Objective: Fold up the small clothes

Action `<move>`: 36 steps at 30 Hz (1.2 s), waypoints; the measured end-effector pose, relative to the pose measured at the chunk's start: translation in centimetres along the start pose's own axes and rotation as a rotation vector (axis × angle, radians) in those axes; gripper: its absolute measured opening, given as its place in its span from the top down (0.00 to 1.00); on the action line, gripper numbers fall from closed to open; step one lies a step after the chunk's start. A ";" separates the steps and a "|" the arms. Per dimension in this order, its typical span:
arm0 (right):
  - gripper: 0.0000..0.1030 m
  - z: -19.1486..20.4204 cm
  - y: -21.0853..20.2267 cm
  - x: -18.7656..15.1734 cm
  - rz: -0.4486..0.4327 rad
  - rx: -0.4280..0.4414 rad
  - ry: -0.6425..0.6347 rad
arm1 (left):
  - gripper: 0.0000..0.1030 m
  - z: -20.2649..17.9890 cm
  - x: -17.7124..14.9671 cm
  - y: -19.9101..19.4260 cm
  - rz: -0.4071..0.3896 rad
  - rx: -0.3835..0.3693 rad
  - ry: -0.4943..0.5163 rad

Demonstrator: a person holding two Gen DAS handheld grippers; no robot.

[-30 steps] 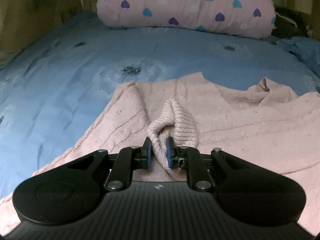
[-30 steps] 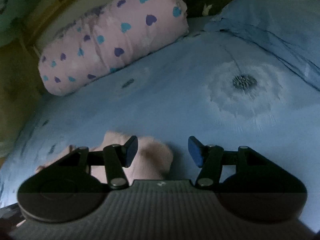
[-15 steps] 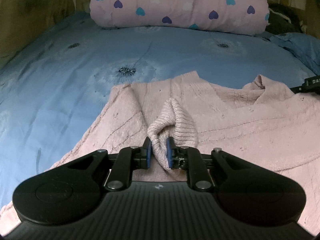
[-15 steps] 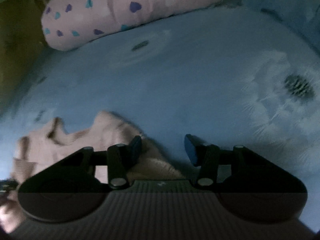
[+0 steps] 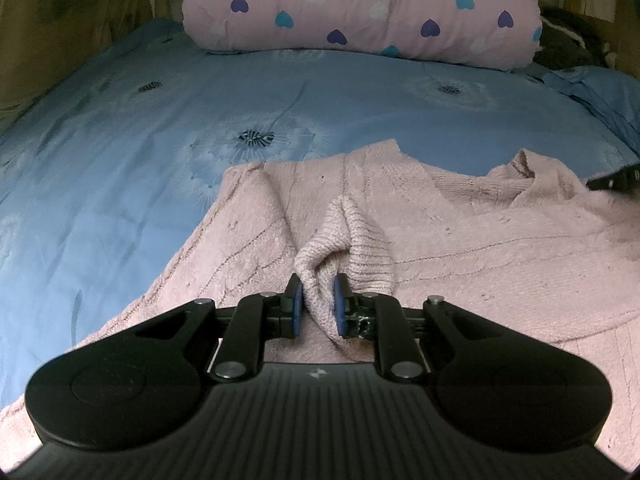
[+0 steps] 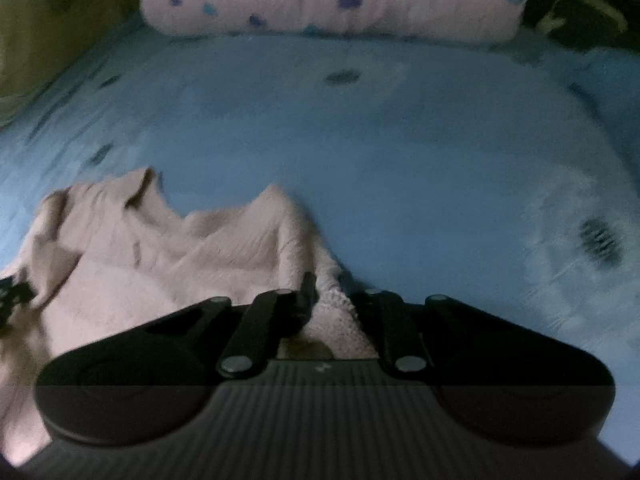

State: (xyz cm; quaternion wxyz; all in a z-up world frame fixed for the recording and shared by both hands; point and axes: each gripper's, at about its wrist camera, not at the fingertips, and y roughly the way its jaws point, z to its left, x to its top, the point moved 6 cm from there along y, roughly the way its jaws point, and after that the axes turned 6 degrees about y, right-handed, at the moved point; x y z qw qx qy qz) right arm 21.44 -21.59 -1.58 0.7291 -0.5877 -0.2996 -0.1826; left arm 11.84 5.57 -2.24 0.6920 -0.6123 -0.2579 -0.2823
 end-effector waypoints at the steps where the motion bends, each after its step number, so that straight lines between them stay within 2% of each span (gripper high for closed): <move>1: 0.85 -0.5 -0.1 0.4 -0.032 -0.074 -0.010 | 0.82 0.0 0.0 0.0 0.001 -0.001 -0.002; 3: 0.85 -1.5 0.4 0.8 -0.059 -0.190 -0.009 | 0.81 0.1 0.0 0.0 0.003 -0.005 -0.005; 4: 0.85 -2.1 0.8 0.7 -0.051 -0.219 0.003 | 0.80 0.1 0.0 0.0 0.004 -0.008 -0.007; 7: 0.84 -2.5 2.5 -0.1 -0.020 -0.256 0.004 | 0.77 0.2 0.0 0.1 0.008 -0.007 -0.011; 10: 0.81 -2.1 3.0 -0.1 -0.025 -0.258 -0.008 | 0.77 0.3 0.2 -0.2 0.006 -0.016 -0.014; 13: 0.72 -1.8 1.8 0.5 -0.028 -0.223 -0.020 | 0.76 0.6 1.1 -1.0 -0.016 -0.044 -0.021; 14: 0.70 -1.7 1.2 0.8 -0.046 -0.205 -0.025 | 0.75 0.7 1.5 -1.3 -0.023 -0.047 -0.019; 16: 0.59 -1.3 0.0 1.1 -0.086 -0.172 -0.026 | 0.74 0.8 2.4 -1.5 -0.025 -0.038 -0.011; 18: 0.56 -0.8 -0.8 1.6 -0.118 -0.135 -0.019 | 0.74 1.1 3.5 -1.5 -0.025 -0.032 0.000; 21: 0.56 0.2 -1.2 2.1 -0.149 -0.065 -0.023 | 0.67 1.5 5.5 -1.0 -0.039 -0.037 0.006; 23: 0.56 0.8 -0.9 2.4 -0.160 -0.040 -0.029 | 0.53 1.7 7.0 -0.2 -0.050 -0.046 0.001; 27: 0.56 1.1 0.8 2.9 -0.156 -0.007 -0.017 | 0.51 1.3 9.4 2.5 -0.050 -0.087 0.001; 29: 0.56 1.0 1.9 3.0 -0.132 -0.017 -0.009 | 0.50 0.8 10.2 4.3 -0.034 -0.121 0.006; 33: 0.56 1.2 2.8 2.7 -0.105 0.008 -0.024 | 0.49 -0.4 11.0 7.6 -0.004 -0.193 0.009; 36: 0.56 1.4 3.6 2.5 -0.089 0.022 -0.044 | 0.49 -1.0 10.9 10.0 0.029 -0.200 0.024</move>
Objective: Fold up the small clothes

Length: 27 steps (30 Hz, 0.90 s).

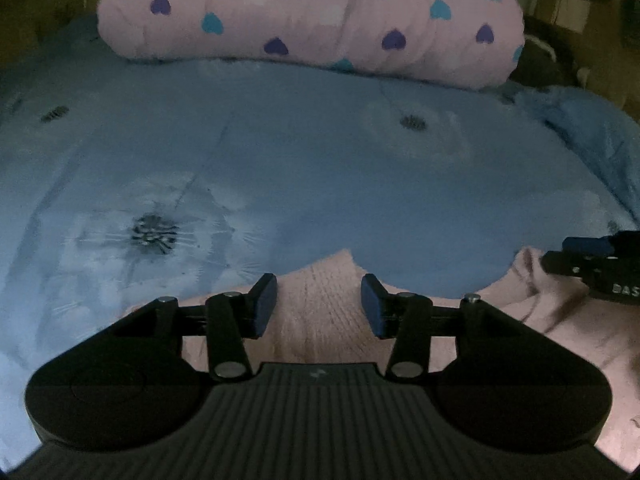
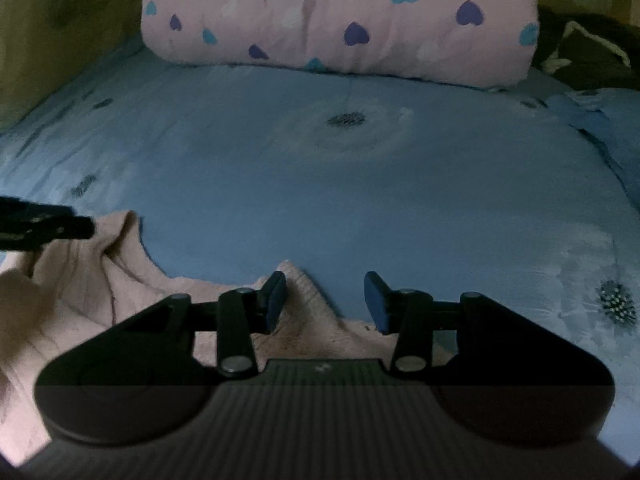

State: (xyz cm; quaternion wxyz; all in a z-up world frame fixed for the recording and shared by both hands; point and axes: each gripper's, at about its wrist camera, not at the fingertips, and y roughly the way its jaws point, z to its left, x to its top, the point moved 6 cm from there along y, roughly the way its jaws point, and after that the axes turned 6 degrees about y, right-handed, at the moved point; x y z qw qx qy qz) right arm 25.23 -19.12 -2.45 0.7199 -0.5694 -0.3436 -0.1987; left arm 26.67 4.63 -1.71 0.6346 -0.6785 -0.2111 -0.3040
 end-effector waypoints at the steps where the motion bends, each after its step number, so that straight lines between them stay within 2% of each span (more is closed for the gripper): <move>1: 0.56 0.0 0.4 -0.1 0.011 0.000 -0.005 | 0.48 -0.1 0.0 0.9 0.014 0.004 0.011; 4: 0.56 0.1 1.5 -0.4 0.040 0.012 -0.008 | 0.48 -0.3 0.1 2.5 0.037 0.015 0.056; 7: 0.57 0.3 2.0 -0.5 0.028 0.036 -0.012 | 0.47 -1.1 0.4 3.3 0.034 0.027 0.111; 8: 0.60 0.4 1.9 -0.5 0.020 0.047 -0.013 | 0.54 -1.4 0.5 3.4 0.030 0.036 0.121; 9: 0.77 0.6 2.0 -0.6 0.017 0.063 -0.010 | 0.64 -1.7 0.4 3.5 0.026 0.038 0.133; 10: 0.90 1.0 1.9 -0.8 0.023 0.095 -0.020 | 0.84 -2.1 0.4 3.4 0.023 0.031 0.146; 12: 0.92 2.0 1.4 -1.2 -0.001 0.110 -0.087 | 0.92 -2.8 0.0 2.8 0.001 0.038 0.173; 14: 0.93 2.6 0.8 -1.2 -0.056 0.087 -0.131 | 0.93 -2.9 0.1 2.2 -0.053 0.063 0.178; 16: 0.93 2.3 0.3 -0.6 -0.143 0.022 -0.101 | 0.93 -2.7 0.8 1.4 -0.135 0.122 0.171; 18: 0.93 1.8 0.4 0.1 -0.209 -0.033 -0.064 | 0.93 -2.3 1.5 1.4 -0.173 0.163 0.148; 22: 0.92 1.5 2.6 -0.4 -0.172 -0.062 -0.020 | 0.93 -1.7 1.4 3.4 -0.140 0.205 0.131; 24: 0.90 1.4 3.5 -1.0 -0.152 -0.074 -0.012 | 0.93 -1.3 0.6 5.0 -0.090 0.223 0.121; 27: 0.88 1.2 3.5 -0.9 -0.152 -0.072 0.014 | 0.92 -1.3 0.3 5.2 -0.096 0.230 0.131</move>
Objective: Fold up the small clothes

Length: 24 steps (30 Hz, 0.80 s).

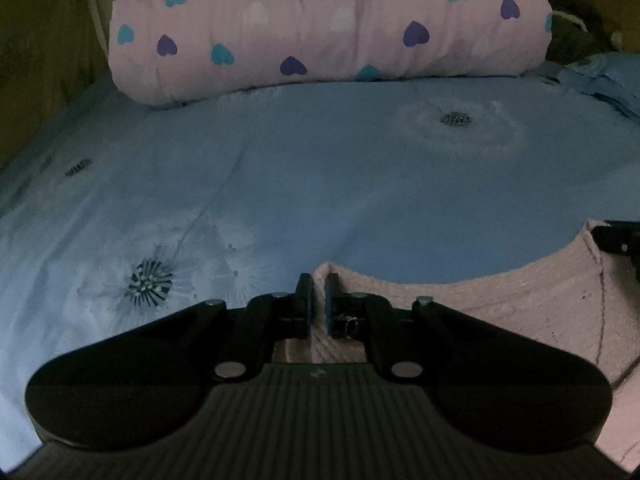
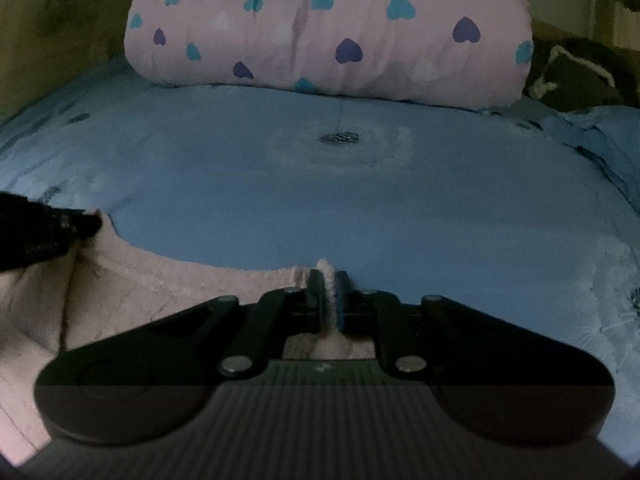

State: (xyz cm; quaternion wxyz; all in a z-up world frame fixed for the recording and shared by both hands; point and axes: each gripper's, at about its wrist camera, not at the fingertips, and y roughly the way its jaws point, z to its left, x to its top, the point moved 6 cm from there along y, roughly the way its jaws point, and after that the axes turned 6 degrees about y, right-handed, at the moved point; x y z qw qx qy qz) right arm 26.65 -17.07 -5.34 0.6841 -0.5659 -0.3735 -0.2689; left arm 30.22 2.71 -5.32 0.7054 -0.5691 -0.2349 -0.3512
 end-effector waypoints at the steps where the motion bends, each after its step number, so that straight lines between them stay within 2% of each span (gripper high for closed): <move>1: 0.84 -0.2 -0.2 0.2 -0.001 0.001 0.013 | 0.92 -0.1 0.1 -0.1 0.002 -0.005 0.007; 2: 0.79 -0.3 -0.6 0.4 -0.003 0.008 0.031 | 0.92 -0.1 0.2 -0.3 0.006 -0.014 0.008; 4: 0.58 -1.0 -1.9 1.0 -0.026 0.035 0.082 | 0.92 0.2 0.3 -0.8 0.015 -0.047 0.002; 6: 0.49 -1.7 -3.7 1.6 -0.058 0.076 0.119 | 0.92 0.4 0.6 -2.0 0.012 -0.070 -0.008; 8: 0.49 -3.0 -6.2 1.8 -0.084 0.094 0.148 | 0.91 0.8 0.9 -3.5 0.003 -0.089 -0.009; 11: 0.49 -5.4 -9.1 1.3 -0.098 0.074 0.202 | 0.91 0.9 0.9 -6.1 -0.005 -0.118 -0.010; 17: 0.48 -10.0 -12.4 -1.7 -0.080 -0.036 0.339 | 0.91 0.4 -0.5 -10.7 0.009 -0.177 -0.018; 19: 0.46 -11.2 -12.7 -2.9 -0.055 -0.015 0.411 | 0.91 -0.2 -1.3 -11.8 0.014 -0.194 -0.014; 24: 0.46 -11.8 -11.9 -4.8 -0.035 0.115 0.536 | 0.91 -1.4 -3.7 -13.1 0.052 -0.234 -0.013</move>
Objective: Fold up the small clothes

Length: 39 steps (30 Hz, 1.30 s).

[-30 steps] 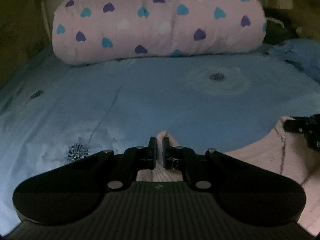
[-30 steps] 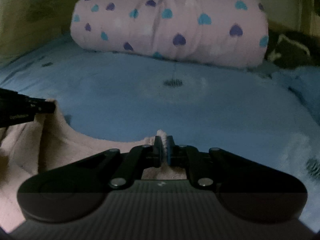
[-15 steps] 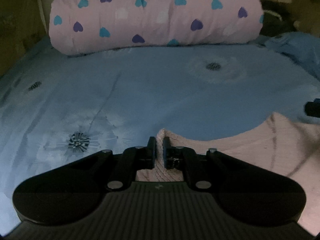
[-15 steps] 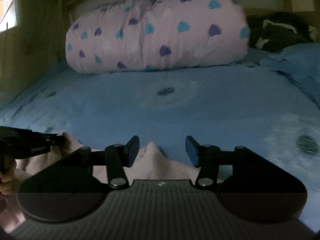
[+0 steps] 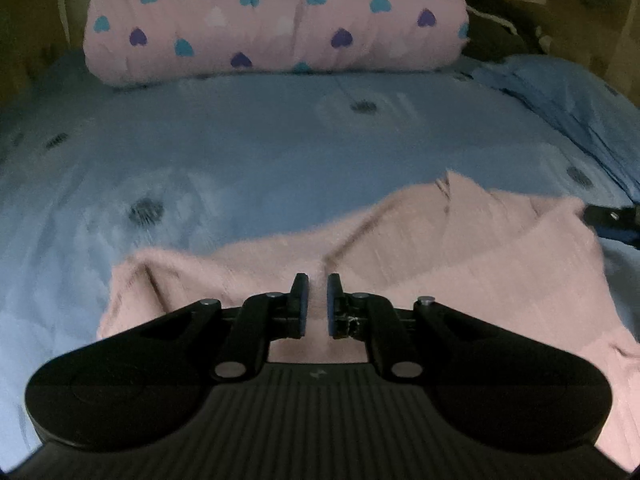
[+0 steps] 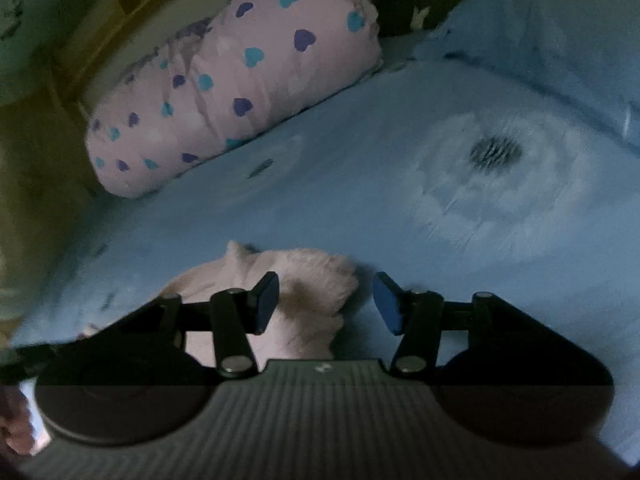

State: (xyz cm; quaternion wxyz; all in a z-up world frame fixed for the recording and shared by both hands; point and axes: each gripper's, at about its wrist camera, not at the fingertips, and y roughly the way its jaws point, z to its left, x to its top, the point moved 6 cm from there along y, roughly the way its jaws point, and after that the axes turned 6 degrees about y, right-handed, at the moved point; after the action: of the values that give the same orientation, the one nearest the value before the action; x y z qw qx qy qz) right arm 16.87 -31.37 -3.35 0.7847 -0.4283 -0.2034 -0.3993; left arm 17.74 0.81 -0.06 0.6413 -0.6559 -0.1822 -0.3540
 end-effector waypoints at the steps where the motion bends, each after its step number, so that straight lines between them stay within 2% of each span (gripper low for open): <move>1: 0.46 -0.2 0.5 -0.2 0.012 0.005 0.013 | 0.91 -0.1 -0.4 0.1 0.004 0.001 0.001; 6: 0.46 -0.4 2.0 -1.0 0.050 0.038 0.046 | 0.91 0.7 -0.1 0.9 -0.005 0.085 0.015; 11: 0.48 -0.8 2.5 -1.1 0.037 0.076 0.065 | 0.91 1.5 0.8 0.5 -0.016 0.032 -0.044; 12: 0.54 -0.9 2.4 -1.1 0.032 0.082 0.069 | 0.91 1.5 0.7 0.3 -0.020 0.025 -0.042; 13: 0.81 -0.8 2.4 -1.1 0.023 0.088 0.062 | 0.91 1.3 0.5 0.2 -0.018 0.021 -0.039; 16: 0.84 0.0 1.5 -0.7 -0.054 0.020 -0.053 | 0.91 0.8 -0.5 0.3 0.010 -0.002 -0.023; 19: 0.84 0.1 1.3 -0.2 -0.103 -0.090 -0.145 | 0.91 0.3 -1.8 1.0 0.044 -0.017 -0.012; 21: 0.83 -0.6 2.0 -0.5 -0.087 -0.172 -0.194 | 0.90 0.1 -2.7 2.0 0.067 0.006 -0.002; 25: 0.82 -1.9 2.0 -0.6 -0.055 -0.149 -0.137 | 0.87 -0.2 -2.7 2.1 0.048 0.044 0.035; 29: 0.80 -1.1 0.5 -0.2 -0.054 -0.168 -0.126 | 0.86 0.2 -2.4 0.7 0.048 0.025 -0.001; 30: 0.78 -0.7 0.0 -0.2 -0.059 -0.174 -0.135 | 0.86 0.5 -2.3 0.0 0.043 0.025 -0.010; 33: 0.61 0.9 -1.7 -0.2 -0.076 -0.173 -0.160 | 0.84 1.5 -2.2 -2.1 0.029 0.056 -0.013; 39: 0.59 4.9 -6.6 -1.1 -0.076 -0.093 -0.171 | 0.73 4.6 -3.4 -7.0 0.015 0.122 -0.013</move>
State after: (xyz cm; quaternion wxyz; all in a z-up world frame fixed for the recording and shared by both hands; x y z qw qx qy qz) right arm 11.09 -28.86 2.02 0.7281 -0.4887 -0.2669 -0.3998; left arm 11.63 6.74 2.89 0.6817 -0.6191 -0.2027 -0.3332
